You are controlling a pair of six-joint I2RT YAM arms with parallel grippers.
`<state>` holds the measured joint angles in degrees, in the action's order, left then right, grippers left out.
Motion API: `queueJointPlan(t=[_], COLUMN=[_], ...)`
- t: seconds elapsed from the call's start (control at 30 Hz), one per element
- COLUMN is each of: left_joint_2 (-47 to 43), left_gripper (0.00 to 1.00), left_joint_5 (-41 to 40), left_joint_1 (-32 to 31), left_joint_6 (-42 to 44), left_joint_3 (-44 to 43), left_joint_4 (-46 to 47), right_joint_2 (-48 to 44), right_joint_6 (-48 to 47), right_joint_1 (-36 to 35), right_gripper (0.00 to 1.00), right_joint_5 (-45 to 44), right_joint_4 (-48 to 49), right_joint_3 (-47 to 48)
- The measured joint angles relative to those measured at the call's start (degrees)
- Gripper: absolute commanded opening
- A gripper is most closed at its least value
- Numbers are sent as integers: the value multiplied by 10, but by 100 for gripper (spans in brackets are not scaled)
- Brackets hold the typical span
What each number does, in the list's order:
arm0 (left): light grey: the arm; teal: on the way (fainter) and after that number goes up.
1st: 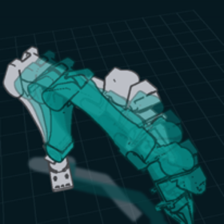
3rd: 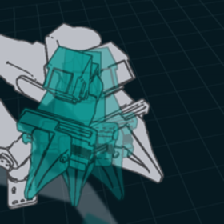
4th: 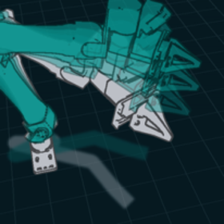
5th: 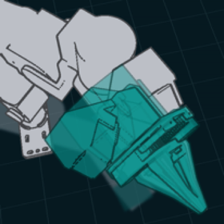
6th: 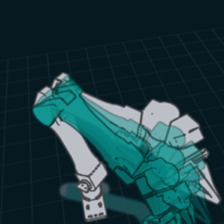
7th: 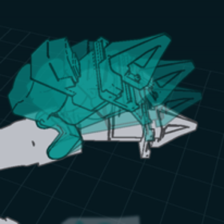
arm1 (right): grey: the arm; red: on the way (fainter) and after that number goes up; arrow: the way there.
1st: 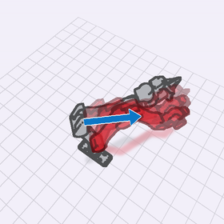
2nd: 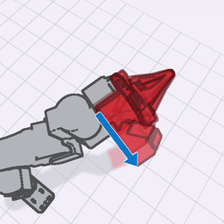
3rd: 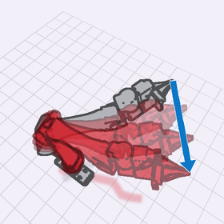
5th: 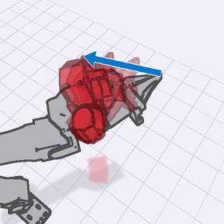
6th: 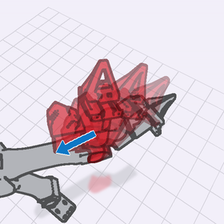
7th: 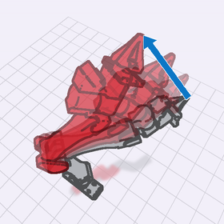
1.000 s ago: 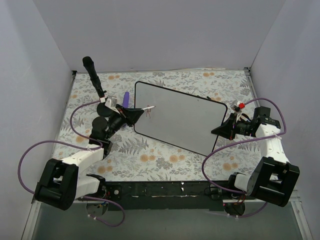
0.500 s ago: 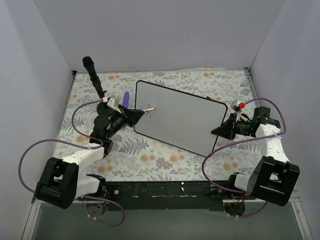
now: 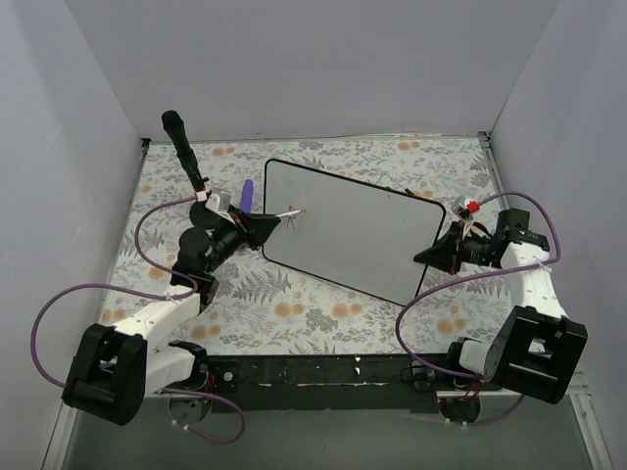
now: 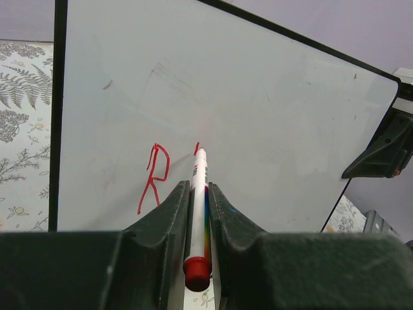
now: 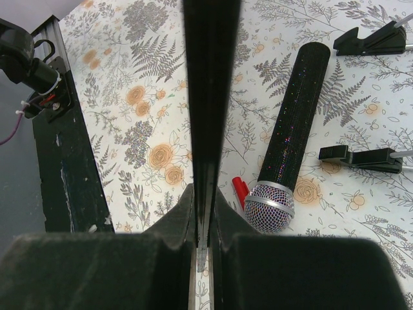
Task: Write a sentence on the whiteboard
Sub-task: Write with the whiteboard marker without the cap on the whiteboard.
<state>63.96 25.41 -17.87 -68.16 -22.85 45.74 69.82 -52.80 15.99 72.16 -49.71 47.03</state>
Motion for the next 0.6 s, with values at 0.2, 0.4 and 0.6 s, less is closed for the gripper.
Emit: queueJointPlan(t=[0.2,0.4,0.6], left_joint_2=[1,17,29], left_gripper=[0,0,0], left_joint_5=[-9,-12,-12], left_joint_1=[0,0,0], left_joint_6=[7,10,10], left_joint_3=[2,2,2], left_joint_4=[-17,-20,-11], right_joint_2=[0,0,0], right_joint_6=[0,1,7], right_joint_1=[0,0,0], right_gripper=[1,1,1], right_joint_5=[0,-1,-2], right_joint_4=[0,0,-3], right_joint_3=[0,0,0])
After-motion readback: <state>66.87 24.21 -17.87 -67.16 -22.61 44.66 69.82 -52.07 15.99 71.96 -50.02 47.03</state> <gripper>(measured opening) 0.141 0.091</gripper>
